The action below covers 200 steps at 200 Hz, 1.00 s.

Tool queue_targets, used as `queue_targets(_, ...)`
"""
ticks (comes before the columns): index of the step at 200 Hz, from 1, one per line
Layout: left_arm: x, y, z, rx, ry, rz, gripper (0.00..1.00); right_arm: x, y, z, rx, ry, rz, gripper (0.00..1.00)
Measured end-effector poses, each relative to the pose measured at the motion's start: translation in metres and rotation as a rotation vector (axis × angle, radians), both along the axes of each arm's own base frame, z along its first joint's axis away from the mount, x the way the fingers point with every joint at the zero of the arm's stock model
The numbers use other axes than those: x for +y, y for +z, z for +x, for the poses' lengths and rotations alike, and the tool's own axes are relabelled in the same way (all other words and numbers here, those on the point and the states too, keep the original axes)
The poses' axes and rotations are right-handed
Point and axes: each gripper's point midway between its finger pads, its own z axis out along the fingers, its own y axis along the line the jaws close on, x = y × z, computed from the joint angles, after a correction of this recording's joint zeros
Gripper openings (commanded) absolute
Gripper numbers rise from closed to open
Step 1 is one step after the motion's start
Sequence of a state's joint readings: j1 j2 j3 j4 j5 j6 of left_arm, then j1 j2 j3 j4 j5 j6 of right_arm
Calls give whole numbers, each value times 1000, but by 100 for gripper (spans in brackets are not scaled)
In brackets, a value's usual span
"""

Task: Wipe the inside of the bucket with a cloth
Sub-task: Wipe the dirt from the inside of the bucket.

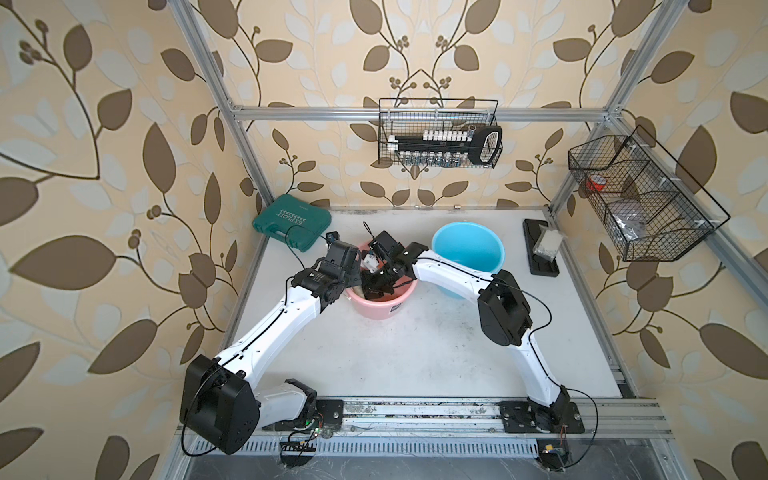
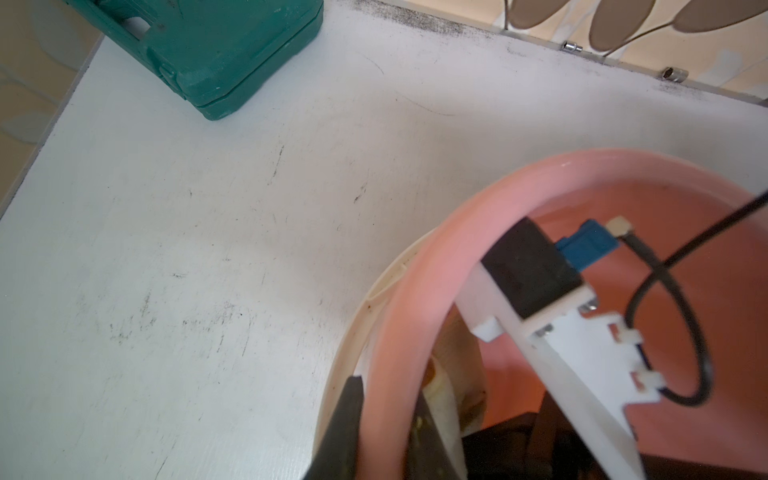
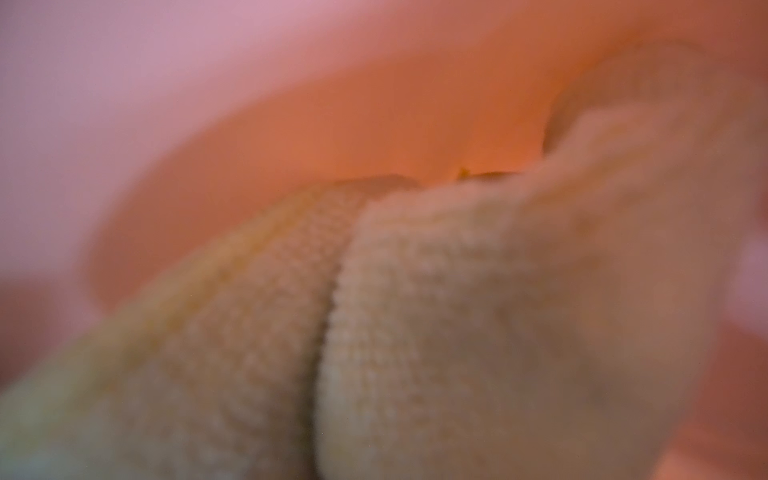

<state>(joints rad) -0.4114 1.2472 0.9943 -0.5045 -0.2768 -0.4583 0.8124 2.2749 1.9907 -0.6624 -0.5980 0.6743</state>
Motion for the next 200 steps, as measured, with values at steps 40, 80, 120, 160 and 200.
queue_targets(40, -13, 6, 15, -55, -45, -27, 0, -16, 30, 20, -97, -16, -64, 0)
queue_targets(80, -25, 14, 24, -118, -94, -56, 0, -43, 33, 38, -233, -52, -235, 0)
queue_targets(120, -35, 3, 22, -120, -130, -86, 0, -78, 1, 42, -317, -61, -465, 0)
queue_targets(160, -44, 1, 24, -150, -157, -122, 0, -114, -15, 49, -385, -68, -662, 0)
queue_targets(200, -46, 1, 22, -177, -164, -134, 0, -141, -13, 55, -446, -51, -806, 0)
